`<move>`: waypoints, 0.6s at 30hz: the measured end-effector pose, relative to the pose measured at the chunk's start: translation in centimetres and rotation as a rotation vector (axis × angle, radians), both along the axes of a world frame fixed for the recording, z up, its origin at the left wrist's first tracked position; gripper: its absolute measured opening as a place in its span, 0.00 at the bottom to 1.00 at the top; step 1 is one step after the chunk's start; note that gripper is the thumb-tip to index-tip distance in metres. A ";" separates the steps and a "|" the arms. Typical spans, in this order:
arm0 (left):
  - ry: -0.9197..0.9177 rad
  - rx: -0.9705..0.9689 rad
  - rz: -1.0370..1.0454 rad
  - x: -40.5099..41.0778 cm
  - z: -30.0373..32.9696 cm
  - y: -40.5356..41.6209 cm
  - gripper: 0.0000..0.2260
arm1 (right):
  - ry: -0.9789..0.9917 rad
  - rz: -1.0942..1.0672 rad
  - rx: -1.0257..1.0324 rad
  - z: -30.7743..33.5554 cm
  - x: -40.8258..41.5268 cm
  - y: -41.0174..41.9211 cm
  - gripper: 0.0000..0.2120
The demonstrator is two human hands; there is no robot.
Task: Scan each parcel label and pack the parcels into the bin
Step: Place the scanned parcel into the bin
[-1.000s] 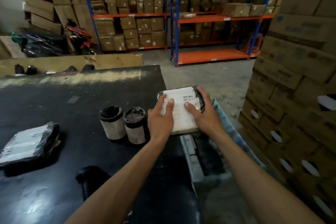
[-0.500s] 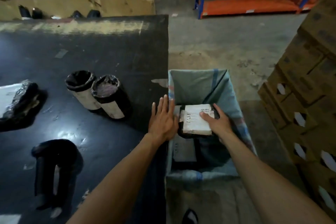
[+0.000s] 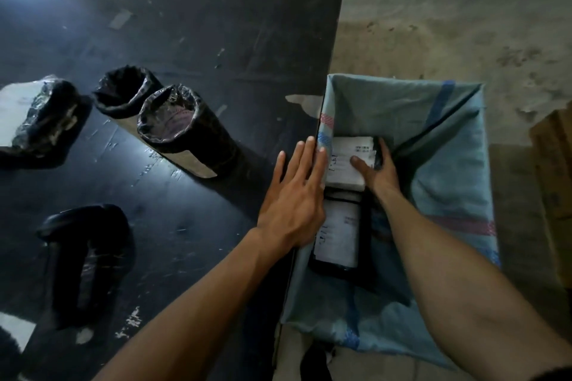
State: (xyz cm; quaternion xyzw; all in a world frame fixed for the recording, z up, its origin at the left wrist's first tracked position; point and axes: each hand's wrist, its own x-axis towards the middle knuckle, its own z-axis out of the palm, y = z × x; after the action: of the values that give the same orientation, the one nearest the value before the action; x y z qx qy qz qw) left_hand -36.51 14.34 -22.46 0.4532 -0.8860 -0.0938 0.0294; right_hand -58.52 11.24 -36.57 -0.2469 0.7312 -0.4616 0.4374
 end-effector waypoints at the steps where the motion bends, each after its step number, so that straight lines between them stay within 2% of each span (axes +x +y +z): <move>1: 0.000 -0.006 0.003 0.0 -0.2 0.0 0.29 | 0.017 0.032 0.011 -0.6 0.1 -0.3 0.44; 7: 0.001 -0.028 0.014 -0.2 -0.7 -0.1 0.29 | 0.290 0.287 0.200 -3.2 0.3 -0.2 0.43; 14: 0.010 -0.031 0.011 0.0 -0.3 0.0 0.29 | 0.506 0.464 0.549 -0.2 0.6 -1.3 0.43; 18: 0.012 -0.014 -0.001 0.0 -0.2 -0.1 0.29 | 0.594 0.511 0.586 2.1 1.6 -0.7 0.43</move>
State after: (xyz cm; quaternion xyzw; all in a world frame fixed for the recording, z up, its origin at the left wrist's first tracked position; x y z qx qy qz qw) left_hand -36.52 14.27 -22.64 0.4517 -0.8868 -0.0903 0.0379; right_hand -56.92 10.50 -34.44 -0.4059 0.8395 -0.0238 0.3605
